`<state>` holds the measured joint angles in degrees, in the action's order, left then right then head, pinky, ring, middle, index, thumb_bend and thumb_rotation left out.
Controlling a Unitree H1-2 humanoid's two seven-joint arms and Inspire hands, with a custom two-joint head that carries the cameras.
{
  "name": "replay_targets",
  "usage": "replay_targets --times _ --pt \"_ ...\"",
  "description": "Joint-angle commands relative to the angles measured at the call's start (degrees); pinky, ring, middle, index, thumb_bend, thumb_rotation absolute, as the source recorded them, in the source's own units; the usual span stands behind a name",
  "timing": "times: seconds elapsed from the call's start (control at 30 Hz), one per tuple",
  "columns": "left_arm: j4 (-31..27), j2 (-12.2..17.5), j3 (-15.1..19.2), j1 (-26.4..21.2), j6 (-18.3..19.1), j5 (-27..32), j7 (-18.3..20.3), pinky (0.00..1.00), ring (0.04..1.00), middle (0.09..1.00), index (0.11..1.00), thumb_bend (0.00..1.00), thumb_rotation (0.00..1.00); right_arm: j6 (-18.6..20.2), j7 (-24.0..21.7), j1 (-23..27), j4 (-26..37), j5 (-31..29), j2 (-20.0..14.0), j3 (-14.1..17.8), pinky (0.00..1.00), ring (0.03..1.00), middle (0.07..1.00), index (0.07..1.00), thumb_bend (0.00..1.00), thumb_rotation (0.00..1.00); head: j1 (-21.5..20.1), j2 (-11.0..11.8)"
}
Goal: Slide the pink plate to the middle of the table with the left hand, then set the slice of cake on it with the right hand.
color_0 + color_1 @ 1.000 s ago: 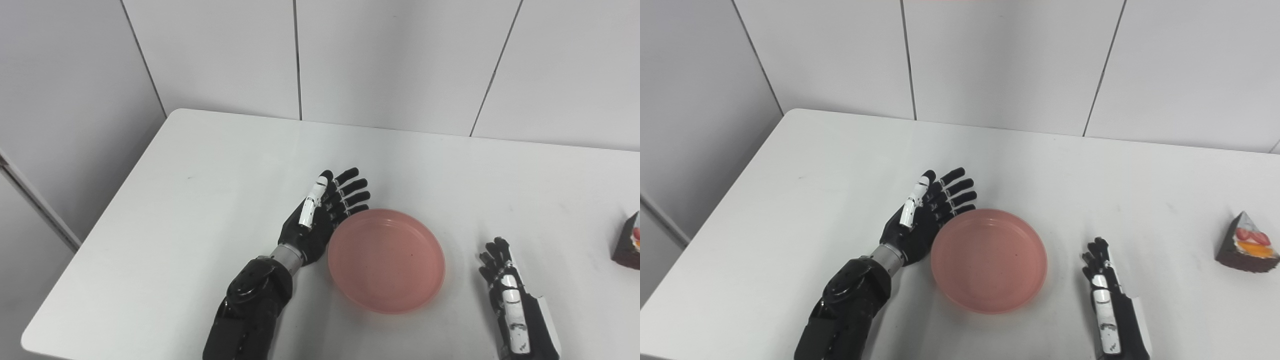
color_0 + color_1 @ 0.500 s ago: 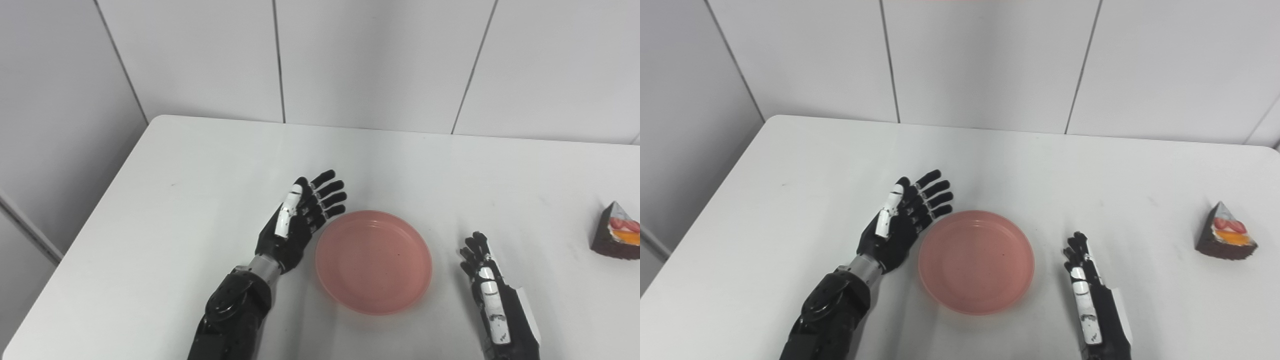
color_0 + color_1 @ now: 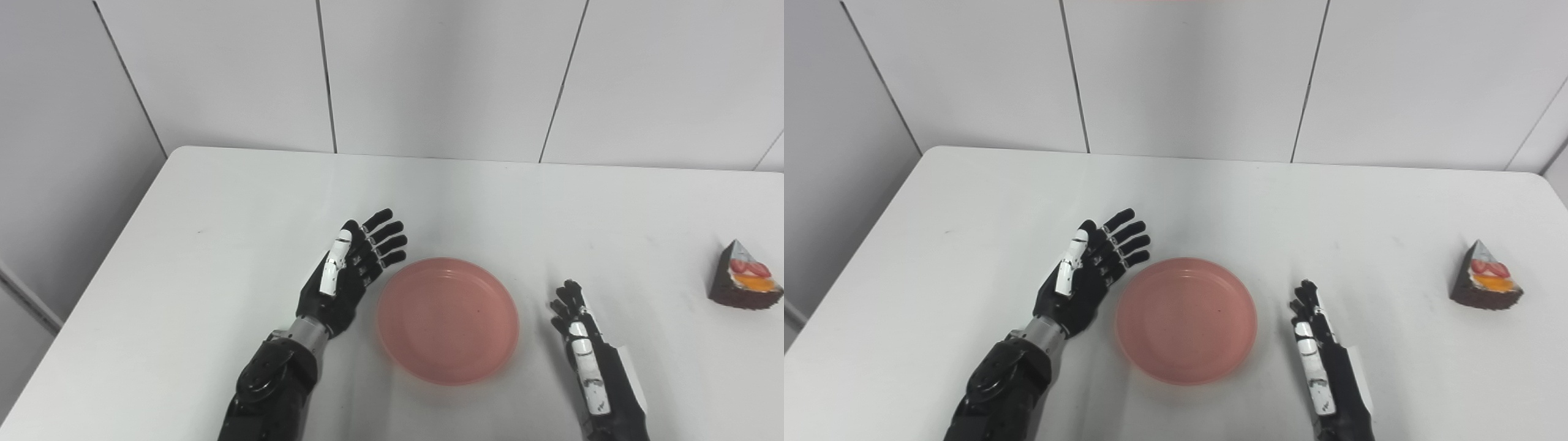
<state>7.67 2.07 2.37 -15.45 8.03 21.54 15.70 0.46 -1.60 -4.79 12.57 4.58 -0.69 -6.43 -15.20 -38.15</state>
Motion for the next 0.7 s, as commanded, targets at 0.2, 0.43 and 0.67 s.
replay_targets --times 0.2,0.43,0.67 --pt "8.2 2.5 2.1 0.9 -2.6 0.7 2.8 0.81 0.824 0.83 0.82 0.43 1.0 2.9 2.3 5.6 5.5 11.2 -1.5 1.0 0.88 0.924 0.942 0.966 0.6 1.0 -8.0 2.0" --pt "15.0 4.6 3.2 -0.2 -5.4 2.9 7.7 0.79 0.808 0.817 0.804 0.45 0.97 3.9 4.6 10.3 8.6 24.3 -3.6 1.5 0.81 0.854 0.887 0.886 0.65 1.0 -15.4 3.0" --pt "19.4 5.5 4.9 -0.9 -4.0 4.7 9.4 0.77 0.789 0.797 0.788 0.45 0.93 4.0 5.5 13.2 11.8 32.5 -5.8 3.7 0.71 0.802 0.874 0.888 0.72 0.86 -21.7 4.2"
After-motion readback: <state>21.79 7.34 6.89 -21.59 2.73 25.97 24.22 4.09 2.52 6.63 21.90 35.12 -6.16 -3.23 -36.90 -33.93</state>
